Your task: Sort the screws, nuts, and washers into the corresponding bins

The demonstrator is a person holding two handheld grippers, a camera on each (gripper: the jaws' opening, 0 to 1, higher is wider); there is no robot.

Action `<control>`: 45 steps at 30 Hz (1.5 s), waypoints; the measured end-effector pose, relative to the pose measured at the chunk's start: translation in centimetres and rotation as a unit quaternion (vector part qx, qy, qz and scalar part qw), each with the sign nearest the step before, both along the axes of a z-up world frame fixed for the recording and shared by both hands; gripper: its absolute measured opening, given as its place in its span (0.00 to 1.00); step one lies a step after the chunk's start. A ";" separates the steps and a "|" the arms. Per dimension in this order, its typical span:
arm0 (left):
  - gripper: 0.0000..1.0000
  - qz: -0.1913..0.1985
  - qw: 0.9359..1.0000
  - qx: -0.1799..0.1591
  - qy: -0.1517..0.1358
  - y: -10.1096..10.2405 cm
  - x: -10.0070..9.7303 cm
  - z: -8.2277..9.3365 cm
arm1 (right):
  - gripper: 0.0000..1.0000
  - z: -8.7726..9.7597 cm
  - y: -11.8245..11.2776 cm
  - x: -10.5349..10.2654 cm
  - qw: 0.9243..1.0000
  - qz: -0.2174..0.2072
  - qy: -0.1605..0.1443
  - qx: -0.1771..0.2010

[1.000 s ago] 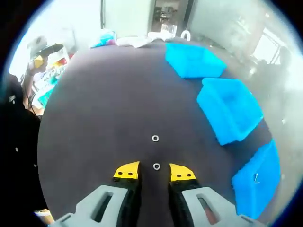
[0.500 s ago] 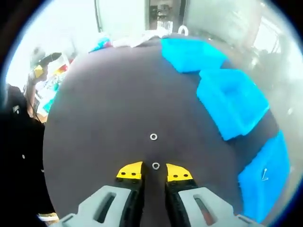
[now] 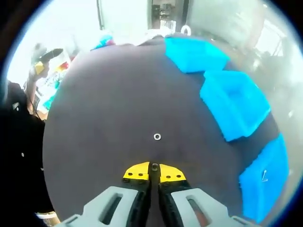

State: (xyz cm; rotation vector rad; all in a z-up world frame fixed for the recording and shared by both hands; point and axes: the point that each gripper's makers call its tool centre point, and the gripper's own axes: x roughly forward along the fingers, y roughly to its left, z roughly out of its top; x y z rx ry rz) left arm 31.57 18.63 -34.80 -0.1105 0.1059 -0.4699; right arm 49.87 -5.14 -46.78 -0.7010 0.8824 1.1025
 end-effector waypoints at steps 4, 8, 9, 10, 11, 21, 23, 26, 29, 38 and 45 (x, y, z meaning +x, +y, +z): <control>0.39 0.001 1.000 0.001 -0.001 0.1 -0.1 0.1 | 0.02 0.1 0.0 -0.1 1.000 0.004 -0.004 -0.001; 0.39 0.003 1.000 0.001 -0.004 0.2 -0.3 0.4 | 0.02 0.5 -0.1 -0.3 1.000 0.003 -0.006 0.003; 0.39 0.003 1.000 0.002 -0.004 0.2 -0.3 0.4 | 0.02 0.7 -0.1 -0.3 1.000 0.001 -0.007 0.007; 0.39 0.002 1.000 0.001 -0.005 0.2 -0.3 0.4 | 0.02 0.9 -0.1 -0.4 1.000 0.001 -0.011 0.011; 0.39 0.002 1.000 0.002 -0.005 0.1 -0.4 0.4 | 0.02 1.1 -0.2 -0.5 1.000 0.000 -0.013 0.014; 0.39 0.000 1.000 0.003 -0.012 -0.1 -0.6 1.0 | 0.02 3.9 0.0 -2.6 0.994 0.009 -0.086 0.069; 0.39 -0.003 1.000 0.006 -0.012 -0.4 -0.7 1.1 | 0.02 4.6 -0.2 -2.9 0.991 0.010 -0.105 0.084; 0.39 -0.006 1.000 0.009 -0.014 -0.7 -0.9 1.3 | 0.02 5.7 0.0 -3.5 0.985 -0.001 -0.128 0.117; 0.39 -0.010 1.000 0.011 -0.017 -1.0 -1.0 1.7 | 0.02 6.8 0.0 -4.1 0.978 -0.018 -0.150 0.147; 0.39 -0.016 0.999 0.014 -0.026 -1.7 -1.5 2.4 | 0.00 8.7 -1.6 -4.2 0.956 -0.070 -0.191 0.209; 0.39 -0.022 0.999 0.018 -0.028 -2.1 -1.6 2.6 | 0.00 8.9 -1.7 -4.6 0.951 -0.081 -0.192 0.227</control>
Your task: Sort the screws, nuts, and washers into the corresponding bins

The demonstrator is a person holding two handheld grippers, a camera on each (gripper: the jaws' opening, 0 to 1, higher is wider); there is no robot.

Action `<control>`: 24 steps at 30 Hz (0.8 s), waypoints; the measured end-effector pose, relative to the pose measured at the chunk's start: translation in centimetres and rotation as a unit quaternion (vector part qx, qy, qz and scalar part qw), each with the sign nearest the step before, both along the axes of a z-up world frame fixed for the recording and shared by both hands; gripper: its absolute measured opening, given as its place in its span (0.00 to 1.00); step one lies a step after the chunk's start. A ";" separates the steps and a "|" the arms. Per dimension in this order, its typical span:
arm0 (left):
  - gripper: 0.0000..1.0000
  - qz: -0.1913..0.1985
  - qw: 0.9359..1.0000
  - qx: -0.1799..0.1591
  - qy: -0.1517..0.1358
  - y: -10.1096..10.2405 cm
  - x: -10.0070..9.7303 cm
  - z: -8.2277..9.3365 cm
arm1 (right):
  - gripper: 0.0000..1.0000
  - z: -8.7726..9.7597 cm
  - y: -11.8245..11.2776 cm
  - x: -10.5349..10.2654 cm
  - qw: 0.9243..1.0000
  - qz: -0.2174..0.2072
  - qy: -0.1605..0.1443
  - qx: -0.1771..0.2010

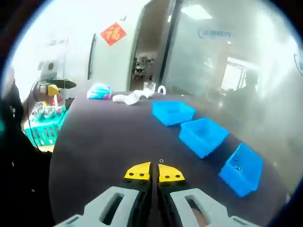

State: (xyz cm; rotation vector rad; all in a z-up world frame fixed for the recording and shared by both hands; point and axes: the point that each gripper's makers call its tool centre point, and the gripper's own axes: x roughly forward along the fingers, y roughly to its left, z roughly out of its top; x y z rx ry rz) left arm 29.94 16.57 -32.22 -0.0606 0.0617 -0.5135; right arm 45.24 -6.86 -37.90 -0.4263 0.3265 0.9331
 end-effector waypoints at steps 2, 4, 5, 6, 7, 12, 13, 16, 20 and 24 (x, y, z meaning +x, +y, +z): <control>0.39 0.000 1.000 0.000 -0.001 0.0 -0.1 0.1 | 0.00 0.3 0.1 -0.3 1.000 0.001 -0.003 0.004; 0.39 0.001 1.000 -0.001 -0.002 0.1 -0.1 0.1 | 0.01 0.7 0.1 -0.6 1.000 0.004 -0.012 0.010; 0.39 0.001 1.000 -0.001 -0.002 0.1 -0.1 0.1 | 0.02 1.2 0.3 -0.7 0.999 0.010 -0.029 0.017; 0.39 0.002 1.000 -0.001 -0.002 0.1 -0.1 0.1 | 0.02 1.3 0.3 -1.0 0.999 0.010 -0.033 0.021; 0.39 0.002 1.000 -0.002 -0.002 0.2 -0.1 0.1 | 0.02 1.3 0.3 -1.3 0.999 0.012 -0.036 0.020; 0.39 0.001 1.000 -0.001 0.003 0.2 0.0 -0.4 | 0.04 0.8 -0.3 -1.5 0.999 0.012 -0.043 0.015; 0.39 0.001 1.000 -0.002 0.004 0.2 0.0 -0.4 | 0.04 0.6 -0.4 -1.6 0.999 0.012 -0.043 0.013; 0.39 -0.001 1.000 -0.003 0.004 0.1 0.1 -0.4 | 0.05 0.2 -0.7 -1.7 0.999 0.010 -0.038 0.007; 0.39 -0.003 1.000 -0.004 0.004 -0.1 0.2 -0.5 | 0.06 0.0 -1.0 -2.1 0.999 0.009 -0.032 0.001; 0.39 -0.004 1.000 -0.005 0.005 -0.1 0.3 -0.5 | 0.06 -0.8 -1.3 -2.2 1.000 0.012 -0.014 -0.016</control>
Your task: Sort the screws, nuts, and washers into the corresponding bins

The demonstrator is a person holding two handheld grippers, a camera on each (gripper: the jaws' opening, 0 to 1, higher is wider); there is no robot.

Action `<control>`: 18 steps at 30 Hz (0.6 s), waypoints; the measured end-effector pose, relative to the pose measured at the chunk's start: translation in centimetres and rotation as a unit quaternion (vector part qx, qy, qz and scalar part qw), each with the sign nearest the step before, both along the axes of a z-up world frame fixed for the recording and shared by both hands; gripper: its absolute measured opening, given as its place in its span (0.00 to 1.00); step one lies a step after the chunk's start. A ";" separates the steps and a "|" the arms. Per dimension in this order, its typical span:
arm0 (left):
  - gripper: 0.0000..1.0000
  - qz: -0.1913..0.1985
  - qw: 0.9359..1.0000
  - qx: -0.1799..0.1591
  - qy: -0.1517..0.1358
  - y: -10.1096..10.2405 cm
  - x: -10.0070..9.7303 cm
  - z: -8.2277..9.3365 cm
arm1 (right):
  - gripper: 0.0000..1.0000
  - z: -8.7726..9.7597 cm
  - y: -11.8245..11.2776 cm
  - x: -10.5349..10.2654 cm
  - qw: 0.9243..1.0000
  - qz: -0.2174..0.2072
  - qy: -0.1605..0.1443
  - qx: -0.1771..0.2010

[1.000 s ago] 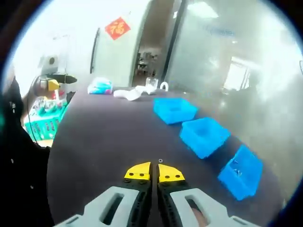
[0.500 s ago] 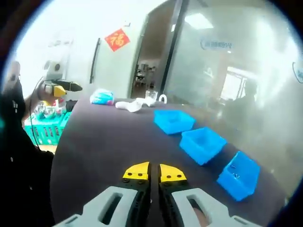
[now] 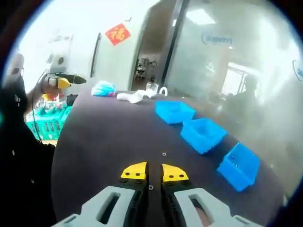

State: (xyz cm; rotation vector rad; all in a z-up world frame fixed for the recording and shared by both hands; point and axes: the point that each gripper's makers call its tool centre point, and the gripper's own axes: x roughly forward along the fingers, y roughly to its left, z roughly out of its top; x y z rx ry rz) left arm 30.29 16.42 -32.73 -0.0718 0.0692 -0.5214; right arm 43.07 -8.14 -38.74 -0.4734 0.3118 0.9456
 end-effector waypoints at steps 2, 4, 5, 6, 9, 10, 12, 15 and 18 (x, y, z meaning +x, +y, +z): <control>0.39 -0.001 1.000 0.000 0.000 0.0 0.0 0.0 | 0.06 -0.6 -0.1 -0.1 1.000 0.006 0.013 -0.013; 0.39 0.000 1.000 0.000 0.001 0.0 0.1 -0.1 | 0.06 -1.0 -0.2 0.3 0.999 0.007 0.023 -0.021; 0.39 0.000 1.000 -0.001 0.001 0.0 0.1 -0.1 | 0.06 -1.4 -0.3 0.2 0.999 0.009 0.035 -0.028; 0.39 -0.001 1.000 -0.001 0.001 0.0 0.1 -0.1 | 0.06 -1.9 -0.3 0.0 0.998 0.015 0.045 -0.041; 0.39 -0.001 1.000 -0.001 0.001 0.0 0.2 -0.2 | 0.07 -2.8 -0.3 0.2 0.996 0.024 0.057 -0.070; 0.39 0.000 1.000 -0.002 0.002 0.1 0.2 -0.2 | 0.07 -3.0 -0.3 0.2 0.995 0.027 0.060 -0.075; 0.39 0.001 1.000 -0.004 0.003 0.3 0.2 -0.3 | 0.07 -3.3 -0.3 0.3 0.993 0.033 0.070 -0.086; 0.39 0.003 1.000 -0.006 0.005 0.5 0.3 -0.5 | 0.09 -4.1 -0.2 0.0 0.989 0.048 0.084 -0.113; 0.39 0.005 1.000 -0.008 0.006 0.7 0.3 -0.6 | 0.12 -4.9 0.0 -0.2 0.983 0.066 0.094 -0.146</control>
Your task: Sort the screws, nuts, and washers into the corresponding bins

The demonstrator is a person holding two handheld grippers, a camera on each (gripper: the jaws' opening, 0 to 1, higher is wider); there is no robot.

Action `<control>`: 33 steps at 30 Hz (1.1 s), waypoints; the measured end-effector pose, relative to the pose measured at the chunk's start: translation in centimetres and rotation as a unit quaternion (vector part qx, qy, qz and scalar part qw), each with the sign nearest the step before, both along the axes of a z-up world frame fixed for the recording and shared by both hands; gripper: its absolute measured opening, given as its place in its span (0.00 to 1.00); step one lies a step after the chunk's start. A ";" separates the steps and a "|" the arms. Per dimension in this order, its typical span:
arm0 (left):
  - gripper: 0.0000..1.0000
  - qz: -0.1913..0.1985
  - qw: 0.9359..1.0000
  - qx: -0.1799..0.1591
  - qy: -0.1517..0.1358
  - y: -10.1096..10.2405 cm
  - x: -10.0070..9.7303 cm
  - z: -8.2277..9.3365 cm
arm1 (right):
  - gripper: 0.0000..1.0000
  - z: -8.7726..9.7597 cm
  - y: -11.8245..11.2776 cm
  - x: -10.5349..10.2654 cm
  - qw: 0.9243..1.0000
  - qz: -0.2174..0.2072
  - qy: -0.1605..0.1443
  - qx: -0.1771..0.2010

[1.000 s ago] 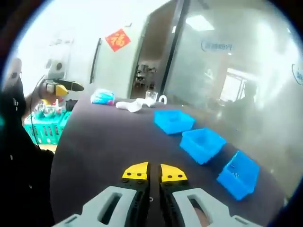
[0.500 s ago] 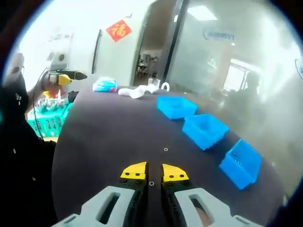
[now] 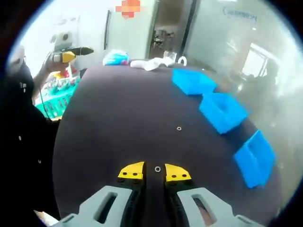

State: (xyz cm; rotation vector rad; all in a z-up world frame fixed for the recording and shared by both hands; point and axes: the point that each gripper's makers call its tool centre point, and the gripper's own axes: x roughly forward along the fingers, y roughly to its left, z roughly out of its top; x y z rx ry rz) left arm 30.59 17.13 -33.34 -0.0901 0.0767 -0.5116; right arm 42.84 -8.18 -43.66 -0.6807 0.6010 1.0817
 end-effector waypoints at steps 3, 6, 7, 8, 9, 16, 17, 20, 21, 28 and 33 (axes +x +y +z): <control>0.39 0.001 1.000 -0.002 0.001 0.1 0.1 -0.1 | 0.13 -0.5 0.2 -0.1 1.000 0.012 0.015 -0.020; 0.39 0.001 1.000 -0.004 0.001 0.2 0.2 -0.1 | 0.14 -0.9 0.4 0.0 0.998 0.023 0.034 -0.041; 0.39 0.001 1.000 -0.004 0.001 0.3 0.2 -0.1 | 0.14 -1.1 0.4 -0.1 0.997 0.027 0.044 -0.052; 0.39 0.002 1.000 -0.005 0.002 0.3 0.2 -0.2 | 0.14 -1.2 0.4 0.1 0.996 0.033 0.044 -0.063; 0.39 0.002 1.000 -0.005 0.002 0.3 0.2 -0.2 | 0.14 -1.2 0.5 0.2 0.996 0.035 0.047 -0.068; 0.39 0.008 1.000 -0.008 0.004 0.9 0.4 -0.3 | 0.14 -1.8 0.9 0.1 0.987 0.057 0.091 -0.119; 0.39 0.008 1.000 -0.008 0.004 0.9 0.4 -0.3 | 0.14 -2.0 0.8 0.1 0.986 0.062 0.093 -0.128; 0.39 0.011 1.000 -0.009 0.003 1.1 0.4 -0.3 | 0.14 -2.3 0.7 0.2 0.983 0.063 0.099 -0.138; 0.39 0.012 1.000 -0.010 0.003 1.2 0.4 -0.3 | 0.14 -2.5 0.7 0.2 0.983 0.063 0.103 -0.141; 0.39 0.015 1.000 -0.012 0.006 1.4 0.5 -0.6 | 0.13 -3.1 0.5 0.0 0.979 0.061 0.119 -0.151; 0.39 0.016 1.000 -0.012 0.006 1.4 0.6 -0.6 | 0.12 -3.3 0.4 0.2 0.978 0.049 0.139 -0.149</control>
